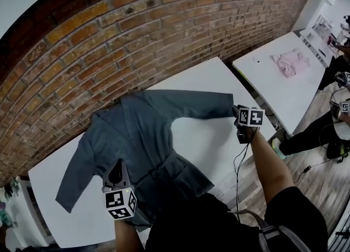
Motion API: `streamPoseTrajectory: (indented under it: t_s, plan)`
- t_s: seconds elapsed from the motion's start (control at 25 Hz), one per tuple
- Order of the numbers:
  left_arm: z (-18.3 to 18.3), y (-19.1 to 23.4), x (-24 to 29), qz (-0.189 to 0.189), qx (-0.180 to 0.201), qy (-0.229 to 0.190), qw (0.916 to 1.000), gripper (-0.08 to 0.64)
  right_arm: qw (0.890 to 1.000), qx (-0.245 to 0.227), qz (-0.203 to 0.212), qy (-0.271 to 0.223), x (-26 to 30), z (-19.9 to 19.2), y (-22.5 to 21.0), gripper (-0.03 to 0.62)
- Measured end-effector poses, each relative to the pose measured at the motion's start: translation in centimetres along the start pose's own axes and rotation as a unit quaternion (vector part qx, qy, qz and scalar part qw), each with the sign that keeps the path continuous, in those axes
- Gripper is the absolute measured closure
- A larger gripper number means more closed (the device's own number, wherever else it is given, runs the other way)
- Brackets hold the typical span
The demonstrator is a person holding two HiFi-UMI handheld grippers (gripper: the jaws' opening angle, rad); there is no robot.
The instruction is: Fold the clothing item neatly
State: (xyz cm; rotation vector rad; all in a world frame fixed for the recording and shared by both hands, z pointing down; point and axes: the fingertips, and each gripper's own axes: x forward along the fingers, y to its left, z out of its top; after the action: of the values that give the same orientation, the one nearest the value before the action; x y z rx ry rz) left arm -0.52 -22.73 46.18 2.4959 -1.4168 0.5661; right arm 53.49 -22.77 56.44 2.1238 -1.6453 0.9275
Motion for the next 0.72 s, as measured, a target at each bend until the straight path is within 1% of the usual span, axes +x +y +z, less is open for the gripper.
streamPoseTrajectory:
  t_s: [0.08,0.2,0.32,0.4,0.48,0.56,0.64,0.72]
  plan:
    - [0.0,-0.7,0.2,0.003,0.005,0.006,1.0000,0.563,0.999,0.024,0.010,0.025,1.7,-0.5,-1.3,0.495]
    - [-0.2,-1.7,0.7,0.003,0.014,0.016,0.9998,0.563,0.996,0.052,0.012,0.065,4.2,-1.6,-3.0,0.492]
    - [-1.0,-3.2,0.9,-0.005,0.025,0.032,0.9991,0.563,0.991,0.089,0.013,0.100,5.7,-2.7,-4.5,0.492]
    - [-1.3,-3.8,1.1,-0.006,0.033,0.042,0.9986,0.563,0.987,0.101,0.017,0.120,6.7,-3.0,-4.8,0.492]
    - [-1.4,-4.2,1.3,-0.002,0.036,0.047,0.9983,0.563,0.985,0.100,0.019,0.139,7.6,-3.4,-4.7,0.492]
    - [-1.2,-4.2,1.3,-0.001,0.017,0.042,0.9990,0.563,0.984,0.090,0.012,0.152,8.1,-3.6,-4.8,0.494]
    - [-1.0,-4.0,1.4,-0.001,-0.021,0.032,0.9993,0.563,0.984,0.076,0.008,0.161,8.3,-3.5,-5.0,0.494]
    - [-1.0,-3.6,1.5,0.004,-0.042,0.028,0.9987,0.563,0.983,0.049,-0.002,0.178,8.3,-3.7,-4.8,0.494]
